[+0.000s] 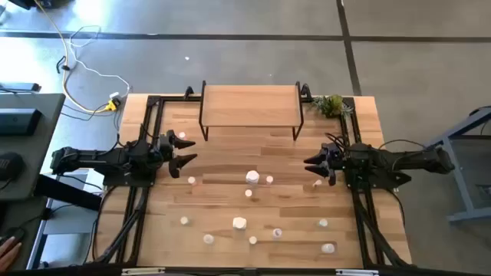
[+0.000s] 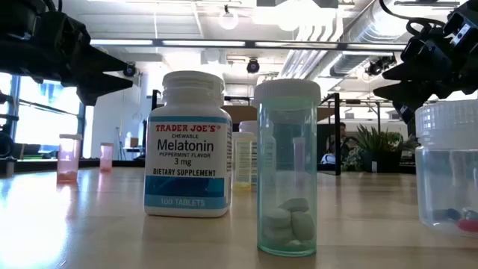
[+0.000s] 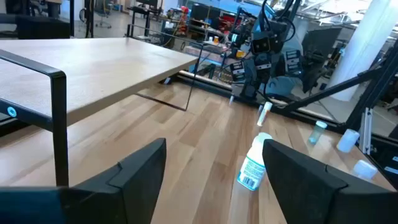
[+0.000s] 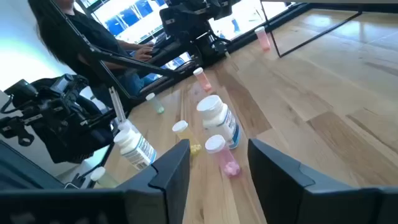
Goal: Pick and place medicine bottles onto shelf by color
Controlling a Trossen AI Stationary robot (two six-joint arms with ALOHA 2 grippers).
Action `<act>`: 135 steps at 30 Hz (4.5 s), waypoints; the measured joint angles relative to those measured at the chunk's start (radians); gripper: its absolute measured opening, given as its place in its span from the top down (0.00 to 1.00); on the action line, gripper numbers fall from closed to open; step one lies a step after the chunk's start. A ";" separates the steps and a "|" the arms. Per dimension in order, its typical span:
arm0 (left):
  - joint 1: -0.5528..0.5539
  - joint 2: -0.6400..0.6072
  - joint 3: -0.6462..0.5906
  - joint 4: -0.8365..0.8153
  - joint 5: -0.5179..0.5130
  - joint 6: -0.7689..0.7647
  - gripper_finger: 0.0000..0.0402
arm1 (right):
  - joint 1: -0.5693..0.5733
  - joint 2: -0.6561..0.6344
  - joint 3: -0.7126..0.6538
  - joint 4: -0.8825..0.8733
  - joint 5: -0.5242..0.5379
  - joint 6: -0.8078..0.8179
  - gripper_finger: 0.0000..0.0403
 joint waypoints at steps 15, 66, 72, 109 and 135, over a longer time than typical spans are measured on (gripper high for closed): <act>0.000 0.000 0.000 0.000 0.000 0.000 0.36 | 0.000 0.000 0.000 0.000 0.000 -0.003 0.62; 0.000 0.000 0.000 0.000 0.000 0.000 0.36 | 0.000 0.000 0.000 0.000 0.000 -0.004 0.62; 0.000 0.000 0.000 0.000 0.000 0.000 0.36 | 0.000 0.000 0.000 0.000 0.000 -0.003 0.62; 0.000 0.000 0.000 0.000 0.001 -0.076 0.36 | 0.000 0.000 0.000 0.000 0.000 -0.002 0.62; 0.000 0.000 0.000 0.156 -0.001 -0.079 0.36 | 0.000 0.000 0.000 0.000 0.000 -0.001 0.62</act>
